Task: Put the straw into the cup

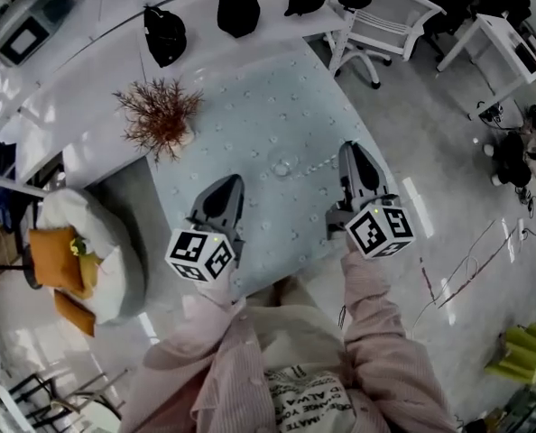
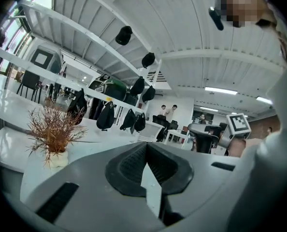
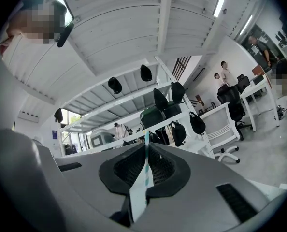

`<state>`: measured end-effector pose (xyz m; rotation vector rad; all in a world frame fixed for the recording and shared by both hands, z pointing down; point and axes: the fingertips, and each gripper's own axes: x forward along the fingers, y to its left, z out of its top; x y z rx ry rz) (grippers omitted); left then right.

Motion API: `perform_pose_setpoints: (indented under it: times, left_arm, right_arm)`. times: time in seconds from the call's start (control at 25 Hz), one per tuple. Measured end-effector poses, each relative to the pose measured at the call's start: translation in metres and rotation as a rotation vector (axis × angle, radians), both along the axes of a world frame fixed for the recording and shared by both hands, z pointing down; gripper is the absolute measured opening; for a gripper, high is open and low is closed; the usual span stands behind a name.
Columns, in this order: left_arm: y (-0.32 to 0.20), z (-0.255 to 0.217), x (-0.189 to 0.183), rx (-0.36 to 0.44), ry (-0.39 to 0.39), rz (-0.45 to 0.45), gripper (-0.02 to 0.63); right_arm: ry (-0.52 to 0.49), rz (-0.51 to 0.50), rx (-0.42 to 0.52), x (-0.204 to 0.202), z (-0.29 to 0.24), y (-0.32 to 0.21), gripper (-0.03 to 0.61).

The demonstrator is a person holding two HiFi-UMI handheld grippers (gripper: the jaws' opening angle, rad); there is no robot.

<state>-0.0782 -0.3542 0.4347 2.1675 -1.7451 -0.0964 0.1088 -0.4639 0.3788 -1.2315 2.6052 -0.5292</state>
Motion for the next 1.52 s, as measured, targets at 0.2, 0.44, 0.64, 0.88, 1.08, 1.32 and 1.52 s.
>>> perform_pose_setpoints:
  times: [0.2, 0.44, 0.64, 0.88, 1.08, 1.32, 1.52]
  left_arm:
    - [-0.017, 0.026, -0.014, -0.054, 0.029, -0.02, 0.0]
    - [-0.035, 0.066, -0.017, -0.108, 0.058, -0.011, 0.0]
    - [-0.049, 0.1, -0.014, -0.151, 0.08, 0.004, 0.0]
    - [-0.052, 0.135, -0.011, -0.2, 0.112, 0.009, 0.0]
    - [-0.049, 0.152, -0.008, -0.229, 0.135, 0.011, 0.0]
    - [-0.044, 0.165, -0.007, -0.251, 0.153, 0.013, 0.0]
    - [-0.042, 0.172, -0.006, -0.264, 0.163, 0.018, 0.0]
  right_arm:
    - [-0.015, 0.0, -0.004, -0.022, 0.018, -0.027, 0.017]
    - [0.001, -0.017, -0.037, -0.047, 0.06, -0.048, 0.017]
    - [0.021, -0.037, -0.072, -0.059, 0.1, -0.059, 0.017]
    - [0.05, -0.071, -0.111, -0.074, 0.139, -0.059, 0.017]
    - [0.064, -0.077, -0.137, -0.078, 0.159, -0.054, 0.017]
    - [0.075, -0.082, -0.16, -0.085, 0.176, -0.05, 0.017]
    - [0.08, -0.077, -0.166, -0.088, 0.185, -0.051, 0.017]
